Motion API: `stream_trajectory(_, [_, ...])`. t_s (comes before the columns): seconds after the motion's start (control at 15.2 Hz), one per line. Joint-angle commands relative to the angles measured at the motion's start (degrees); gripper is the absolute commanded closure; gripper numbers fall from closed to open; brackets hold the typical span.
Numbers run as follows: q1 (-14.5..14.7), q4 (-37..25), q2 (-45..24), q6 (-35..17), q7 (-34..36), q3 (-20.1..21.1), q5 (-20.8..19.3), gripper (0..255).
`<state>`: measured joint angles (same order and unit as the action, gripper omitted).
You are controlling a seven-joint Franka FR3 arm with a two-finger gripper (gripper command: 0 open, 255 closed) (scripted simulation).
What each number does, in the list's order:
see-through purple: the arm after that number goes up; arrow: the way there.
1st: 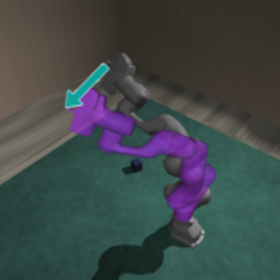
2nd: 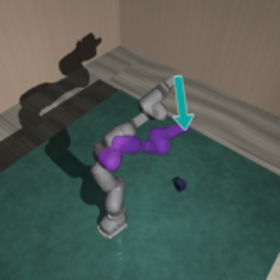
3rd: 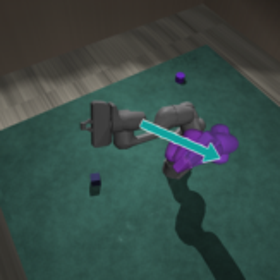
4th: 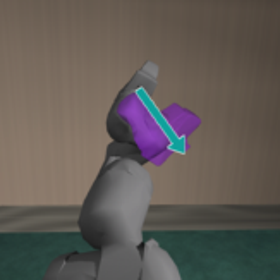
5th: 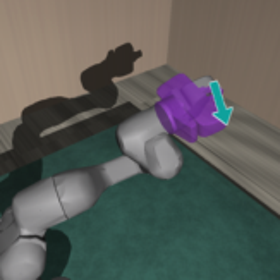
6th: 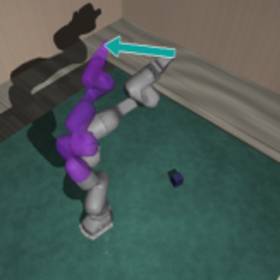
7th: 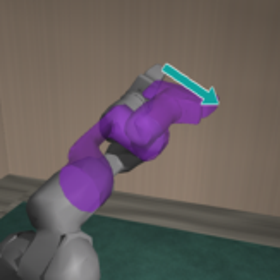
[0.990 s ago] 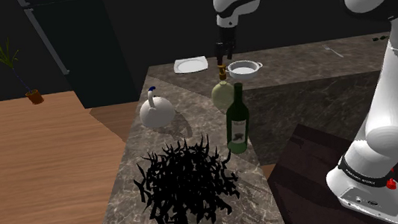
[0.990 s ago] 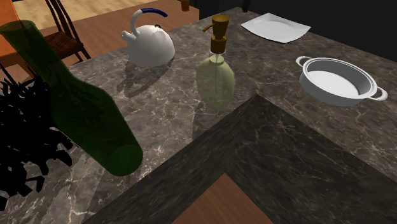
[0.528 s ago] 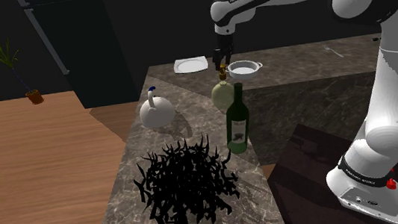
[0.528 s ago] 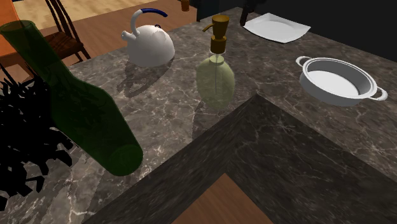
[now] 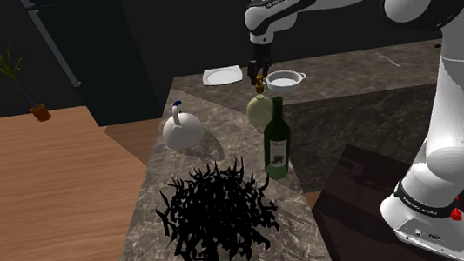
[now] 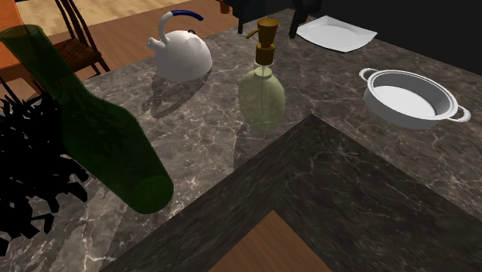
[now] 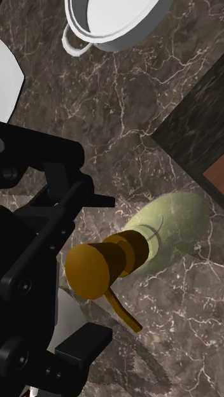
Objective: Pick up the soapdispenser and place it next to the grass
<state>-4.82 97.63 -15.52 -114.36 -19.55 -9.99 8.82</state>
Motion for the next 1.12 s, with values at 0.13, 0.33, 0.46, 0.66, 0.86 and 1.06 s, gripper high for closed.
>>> stream_trajectory(0.13, [0.00,0.00,0.00,0.00,0.00,0.00,0.00,255])
stream_trajectory(0.33, [0.00,-0.01,-0.01,0.00,0.00,0.00,0.00,255])
stream_trajectory(0.46, [0.00,-0.01,-0.01,0.01,0.00,0.00,0.00,255])
stream_trajectory(0.66, [0.00,0.00,0.00,-0.01,0.00,0.00,0.00,255])
stream_trajectory(0.86, [-0.01,-1.62,0.51,2.10,0.28,-0.06,-0.21,255])
stream_trajectory(1.06, [-0.04,-3.38,0.91,4.25,0.55,-0.12,-0.39,255])
